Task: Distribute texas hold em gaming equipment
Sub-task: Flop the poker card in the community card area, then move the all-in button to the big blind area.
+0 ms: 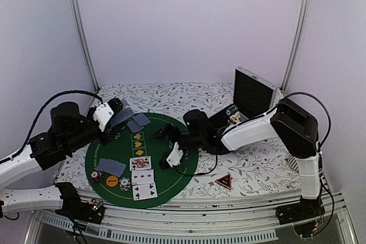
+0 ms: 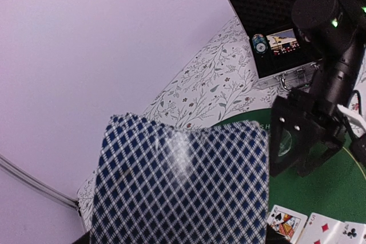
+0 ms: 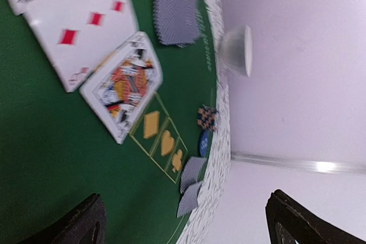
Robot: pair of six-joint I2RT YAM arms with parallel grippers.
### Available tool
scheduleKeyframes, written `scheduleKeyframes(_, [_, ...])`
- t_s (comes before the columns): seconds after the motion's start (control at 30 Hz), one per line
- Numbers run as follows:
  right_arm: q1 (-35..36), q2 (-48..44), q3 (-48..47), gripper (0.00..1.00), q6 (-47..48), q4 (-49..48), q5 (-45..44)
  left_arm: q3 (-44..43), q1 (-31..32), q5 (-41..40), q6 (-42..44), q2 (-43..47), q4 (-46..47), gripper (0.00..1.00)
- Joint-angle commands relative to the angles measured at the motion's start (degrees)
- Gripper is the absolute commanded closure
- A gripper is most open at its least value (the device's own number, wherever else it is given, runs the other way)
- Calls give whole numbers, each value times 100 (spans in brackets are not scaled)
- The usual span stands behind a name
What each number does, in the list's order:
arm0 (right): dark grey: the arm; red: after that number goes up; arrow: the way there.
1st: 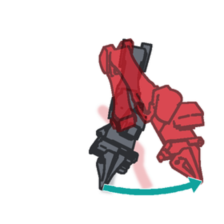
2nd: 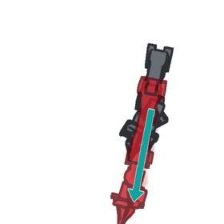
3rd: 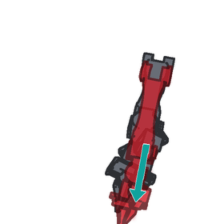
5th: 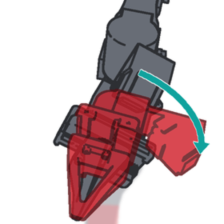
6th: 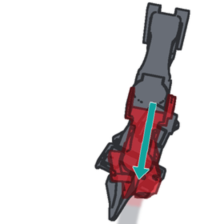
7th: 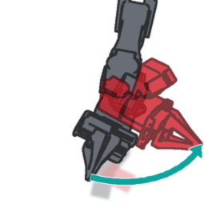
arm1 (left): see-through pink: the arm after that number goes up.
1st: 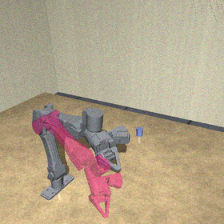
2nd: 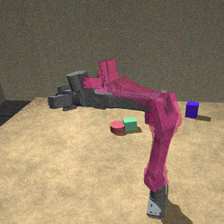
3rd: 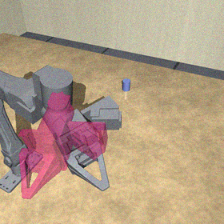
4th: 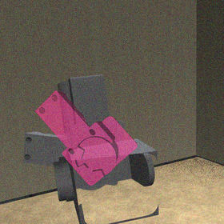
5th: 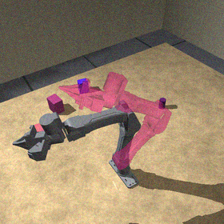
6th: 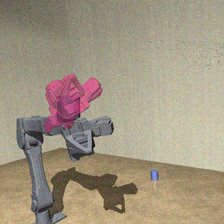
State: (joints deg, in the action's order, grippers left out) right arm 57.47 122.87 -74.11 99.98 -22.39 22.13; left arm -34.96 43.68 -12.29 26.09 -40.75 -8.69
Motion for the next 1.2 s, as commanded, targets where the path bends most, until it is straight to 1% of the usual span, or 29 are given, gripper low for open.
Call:
scheduleKeyframes(0.0, [-176,-1076,47,1,-3532,-1267,-68,42,-36,95,-11,52,174,46])
scheduleKeyframes(0.03, [-208,-1241,30,1,-4051,-1255,11,38,-35,107,-5,44,167,46])
scheduleKeyframes(0.07, [-227,-1368,-21,1,-4980,-1224,-15,39,-43,123,7,35,165,46])
scheduleKeyframes(0.13, [-260,-1561,-276,1,-6279,-934,-171,42,-37,154,33,19,154,46])
scheduleKeyframes(0.23, [-405,-1636,-1040,1,-7900,277,345,50,-38,247,63,28,153,46])
scheduleKeyframes(0.3, [-491,-1556,-1530,1,-8767,840,847,51,-36,345,76,39,155,46])
scheduleKeyframes(0.4, [-492,-1292,-2405,1,-9665,1665,1352,59,-34,474,98,37,135,46])
scheduleKeyframes(0.43, [-493,-1183,-2641,1,-9849,1861,1507,59,-29,493,110,40,134,46])
scheduleKeyframes(0.5, [-500,-935,-2977,3,-10508,2156,1617,58,-35,515,117,33,127,46])
scheduleKeyframes(0.63, [-471,-489,-3654,6,-11004,2937,1537,59,-27,595,130,40,122,46])
scheduleKeyframes(0.77, [-372,-108,-4234,6,-11022,3524,1549,59,-27,621,134,33,122,46])
scheduleKeyframes(0.87, [-313,87,-4454,4,-10967,3649,1753,59,-24,639,135,24,114,46])
scheduleKeyframes(0.97, [-271,270,-4653,1,-10977,3687,1926,51,-28,648,134,-2,117,46])
scheduleKeyframes(1.17, [-190,605,-4982,0,-11062,3731,2075,42,-20,654,126,-38,98,46])
